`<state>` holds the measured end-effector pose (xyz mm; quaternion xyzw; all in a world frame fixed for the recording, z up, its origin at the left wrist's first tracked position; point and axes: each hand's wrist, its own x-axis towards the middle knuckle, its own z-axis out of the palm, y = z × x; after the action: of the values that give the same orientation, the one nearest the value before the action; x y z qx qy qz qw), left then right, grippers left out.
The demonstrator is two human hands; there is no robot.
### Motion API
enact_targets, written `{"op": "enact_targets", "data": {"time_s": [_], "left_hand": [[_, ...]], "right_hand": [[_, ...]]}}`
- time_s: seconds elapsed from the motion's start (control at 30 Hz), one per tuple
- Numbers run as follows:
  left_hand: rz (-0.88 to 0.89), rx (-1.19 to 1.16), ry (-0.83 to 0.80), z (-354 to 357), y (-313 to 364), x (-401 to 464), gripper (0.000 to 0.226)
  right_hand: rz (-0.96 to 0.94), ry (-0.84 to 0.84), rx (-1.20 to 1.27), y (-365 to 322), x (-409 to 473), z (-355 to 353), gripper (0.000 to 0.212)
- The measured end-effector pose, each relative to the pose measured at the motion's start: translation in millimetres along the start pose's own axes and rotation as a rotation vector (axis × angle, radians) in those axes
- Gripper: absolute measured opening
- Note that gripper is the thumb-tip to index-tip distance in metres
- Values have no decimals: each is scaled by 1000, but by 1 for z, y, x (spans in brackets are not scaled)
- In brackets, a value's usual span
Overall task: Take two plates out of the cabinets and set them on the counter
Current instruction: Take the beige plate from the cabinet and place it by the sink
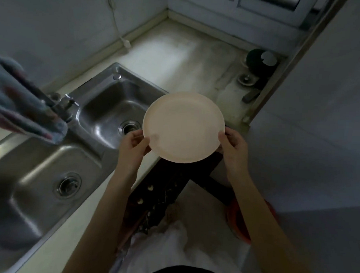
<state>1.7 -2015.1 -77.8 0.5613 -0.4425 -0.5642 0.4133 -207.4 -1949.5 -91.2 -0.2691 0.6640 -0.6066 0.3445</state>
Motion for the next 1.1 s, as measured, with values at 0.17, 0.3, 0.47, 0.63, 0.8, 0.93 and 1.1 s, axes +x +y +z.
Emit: {"op": "enact_targets", "data": {"time_s": [0.17, 0.3, 0.47, 0.63, 0.8, 0.93, 1.1], "left_hand": [[-23, 17, -5, 19, 21, 70, 24], [-3, 29, -11, 32, 38, 113, 26], [46, 119, -30, 44, 58, 170, 31], [30, 111, 14, 67, 76, 237, 33], [-51, 104, 71, 91, 84, 312, 33], [-104, 73, 138, 112, 78, 374, 31], [-163, 114, 197, 128, 64, 447, 26]], "right_hand": [[10, 21, 22, -11, 66, 27, 16], [31, 22, 25, -21, 107, 45, 17], [12, 26, -3, -36, 169, 69, 25], [15, -15, -3, -47, 251, 99, 30], [29, -86, -36, -45, 338, 129, 32], [44, -99, -91, -33, 397, 154, 30], [82, -78, -118, -11, 457, 186, 34]]}}
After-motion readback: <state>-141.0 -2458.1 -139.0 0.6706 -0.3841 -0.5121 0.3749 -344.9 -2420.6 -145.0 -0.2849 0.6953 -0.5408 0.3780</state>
